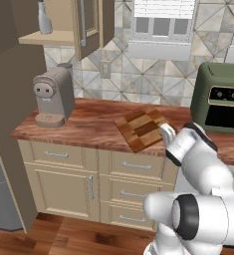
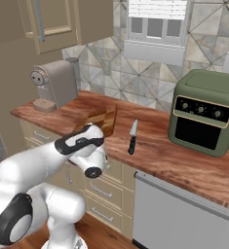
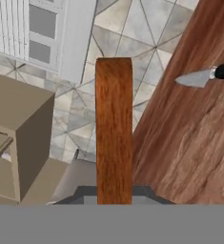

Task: Move the cutting board and knife to the sink. Then move spray from the cabinet to the counter.

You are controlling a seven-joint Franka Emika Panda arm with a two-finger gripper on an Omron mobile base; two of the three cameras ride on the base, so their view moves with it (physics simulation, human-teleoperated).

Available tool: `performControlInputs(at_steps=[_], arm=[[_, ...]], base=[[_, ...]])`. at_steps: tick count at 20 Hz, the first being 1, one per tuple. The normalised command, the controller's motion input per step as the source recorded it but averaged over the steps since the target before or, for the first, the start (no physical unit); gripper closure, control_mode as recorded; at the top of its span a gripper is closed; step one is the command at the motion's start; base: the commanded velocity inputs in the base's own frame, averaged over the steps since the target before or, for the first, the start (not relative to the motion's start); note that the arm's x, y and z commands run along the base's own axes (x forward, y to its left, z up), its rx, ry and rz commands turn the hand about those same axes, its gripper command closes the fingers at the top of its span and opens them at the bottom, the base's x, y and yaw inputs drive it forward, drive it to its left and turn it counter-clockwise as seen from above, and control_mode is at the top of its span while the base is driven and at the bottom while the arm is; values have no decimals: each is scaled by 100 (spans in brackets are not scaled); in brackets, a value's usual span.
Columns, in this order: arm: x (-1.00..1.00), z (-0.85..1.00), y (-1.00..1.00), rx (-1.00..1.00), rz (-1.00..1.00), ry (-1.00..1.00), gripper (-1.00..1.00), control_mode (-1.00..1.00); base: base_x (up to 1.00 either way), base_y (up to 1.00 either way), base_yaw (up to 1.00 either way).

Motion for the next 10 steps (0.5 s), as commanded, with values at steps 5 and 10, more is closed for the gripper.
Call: performControlInputs(at_steps=[5, 10], arm=[[-13, 100, 0, 0, 6, 1, 100, -100], [-39, 99, 0, 1, 5, 14, 100, -100]], base=[[0, 0, 0], [0, 0, 0]])
